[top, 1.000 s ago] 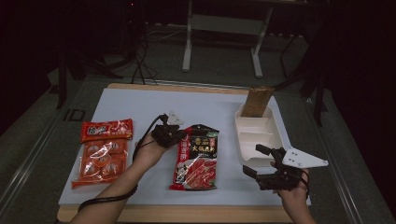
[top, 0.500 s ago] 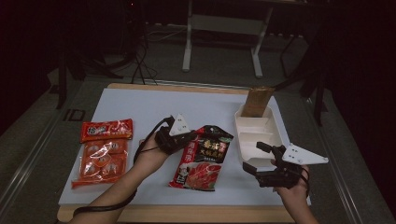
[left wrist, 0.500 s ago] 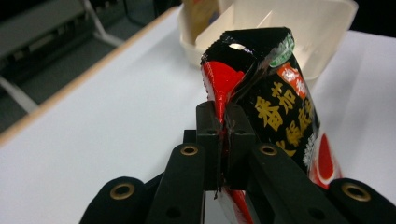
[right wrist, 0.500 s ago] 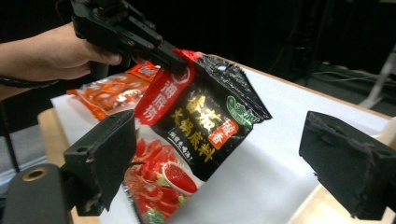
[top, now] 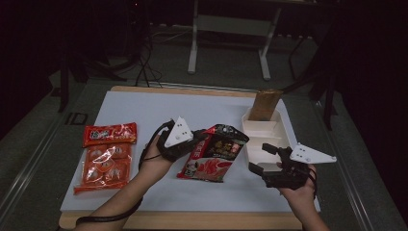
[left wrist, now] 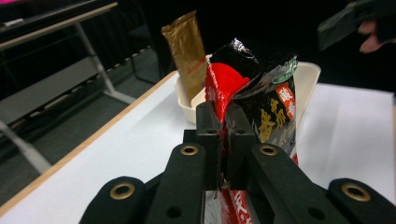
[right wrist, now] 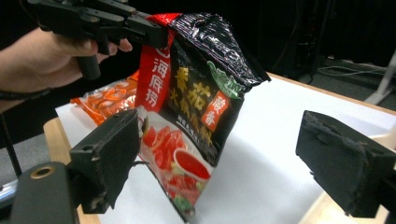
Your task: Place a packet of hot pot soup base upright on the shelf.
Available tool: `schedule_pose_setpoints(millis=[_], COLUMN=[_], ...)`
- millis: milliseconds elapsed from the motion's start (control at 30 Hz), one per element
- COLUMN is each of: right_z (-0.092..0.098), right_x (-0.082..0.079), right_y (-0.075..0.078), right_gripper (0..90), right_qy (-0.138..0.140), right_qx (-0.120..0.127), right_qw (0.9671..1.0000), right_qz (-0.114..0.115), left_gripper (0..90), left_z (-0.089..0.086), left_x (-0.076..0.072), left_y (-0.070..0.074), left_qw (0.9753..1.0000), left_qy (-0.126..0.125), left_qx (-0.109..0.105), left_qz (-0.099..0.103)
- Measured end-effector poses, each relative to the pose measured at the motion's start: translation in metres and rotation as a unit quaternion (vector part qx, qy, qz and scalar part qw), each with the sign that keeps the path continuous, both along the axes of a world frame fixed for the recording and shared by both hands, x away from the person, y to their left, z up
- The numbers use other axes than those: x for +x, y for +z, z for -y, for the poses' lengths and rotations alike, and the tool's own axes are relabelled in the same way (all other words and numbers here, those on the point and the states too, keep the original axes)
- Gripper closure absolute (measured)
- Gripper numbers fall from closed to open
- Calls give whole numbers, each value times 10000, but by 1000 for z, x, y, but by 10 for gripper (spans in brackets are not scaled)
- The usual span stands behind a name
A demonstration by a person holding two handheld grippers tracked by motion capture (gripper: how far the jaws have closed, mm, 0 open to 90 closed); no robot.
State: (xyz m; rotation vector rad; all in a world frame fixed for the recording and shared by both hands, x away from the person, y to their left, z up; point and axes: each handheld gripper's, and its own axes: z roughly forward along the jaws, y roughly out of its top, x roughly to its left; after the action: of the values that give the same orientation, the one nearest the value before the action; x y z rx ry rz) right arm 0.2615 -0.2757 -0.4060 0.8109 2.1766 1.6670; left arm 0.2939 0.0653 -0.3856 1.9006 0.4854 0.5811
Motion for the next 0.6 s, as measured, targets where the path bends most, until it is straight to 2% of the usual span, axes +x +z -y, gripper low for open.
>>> schedule_pose_setpoints(millis=[100,133,200,267,400,467,600], right_z=[-3,-4,-6,-8,-12,-15,-21], right_x=[4,5,9,12,21,23,25], right_y=[2,3,4,4,6,8,9], right_gripper=[225,248,256,254,256,316,333], right_qy=[-12,-31,-40,-114,-29,46,168], right_qx=[19,44,31,34,110,217,217], right_qw=[10000,10000,10000,9999,9999,9997,9996], right_qz=[-76,-22,-58,1,-69,-36,-19], left_gripper=[881,881,881,881,881,881,881], left_z=[1,1,1,0,-3,-4,-4], left_x=[-1,-1,-2,-2,-2,-2,-3], left_y=[0,1,1,1,2,3,3], left_qw=[9998,9998,9996,9985,9968,9953,9947], left_qy=[-37,-62,-72,-194,-313,-334,-365], left_qx=[-172,-210,-281,-512,-727,-884,-941], left_qz=[-21,-35,5,-27,-135,-189,-173])
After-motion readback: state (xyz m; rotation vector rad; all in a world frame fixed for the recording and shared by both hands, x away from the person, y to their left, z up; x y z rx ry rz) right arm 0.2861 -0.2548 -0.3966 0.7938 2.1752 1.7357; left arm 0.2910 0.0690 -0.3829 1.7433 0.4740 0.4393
